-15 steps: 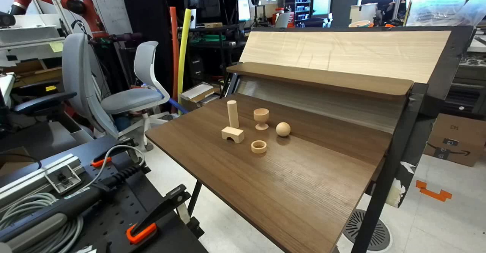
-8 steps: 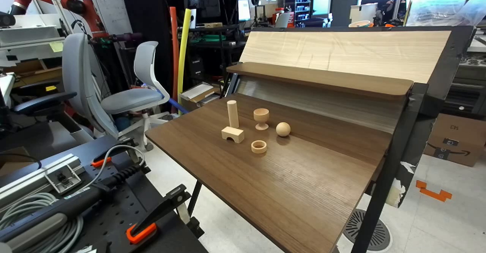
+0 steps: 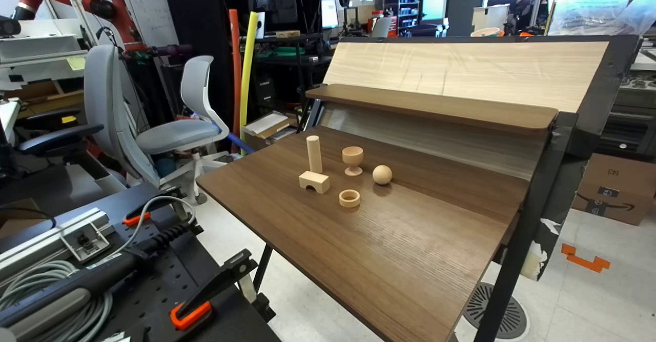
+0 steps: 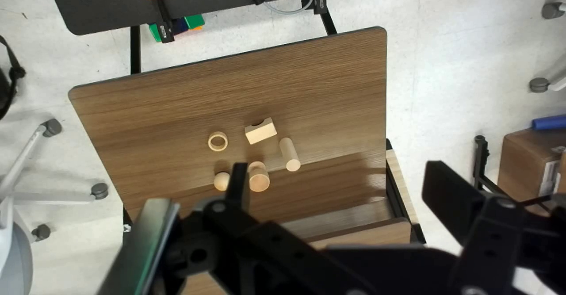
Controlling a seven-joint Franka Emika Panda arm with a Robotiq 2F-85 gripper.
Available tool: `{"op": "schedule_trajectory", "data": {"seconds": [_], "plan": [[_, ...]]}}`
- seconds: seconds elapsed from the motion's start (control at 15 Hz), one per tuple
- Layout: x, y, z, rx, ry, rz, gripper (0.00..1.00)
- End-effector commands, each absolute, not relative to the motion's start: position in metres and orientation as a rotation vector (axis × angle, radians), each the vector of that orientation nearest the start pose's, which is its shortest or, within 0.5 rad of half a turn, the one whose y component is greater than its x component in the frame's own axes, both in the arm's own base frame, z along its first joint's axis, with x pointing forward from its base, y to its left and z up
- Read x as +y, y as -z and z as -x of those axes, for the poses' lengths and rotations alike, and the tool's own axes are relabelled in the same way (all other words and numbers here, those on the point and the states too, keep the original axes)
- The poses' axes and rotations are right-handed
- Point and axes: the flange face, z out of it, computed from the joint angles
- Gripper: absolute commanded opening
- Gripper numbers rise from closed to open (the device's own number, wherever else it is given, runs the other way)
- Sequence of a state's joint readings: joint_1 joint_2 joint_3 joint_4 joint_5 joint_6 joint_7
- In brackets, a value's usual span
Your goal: Place the wooden sphere in the wooden cup
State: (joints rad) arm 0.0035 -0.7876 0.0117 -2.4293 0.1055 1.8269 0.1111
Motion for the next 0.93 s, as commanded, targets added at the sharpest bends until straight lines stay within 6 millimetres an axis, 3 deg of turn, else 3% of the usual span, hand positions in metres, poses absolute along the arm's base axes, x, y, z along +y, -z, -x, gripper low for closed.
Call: {"op": "schedule_trajectory", "data": {"seconds": [0.0, 0.47, 0.87], "plan": [[0.017, -0.569, -0.333, 0.195, 0.269, 3.01, 1.0], [0.017, -0.503, -0.367, 0.311, 0.199, 2.97, 1.0], [0.002, -0.426, -0.416, 0.339, 0.219, 3.011, 1.0]]}}
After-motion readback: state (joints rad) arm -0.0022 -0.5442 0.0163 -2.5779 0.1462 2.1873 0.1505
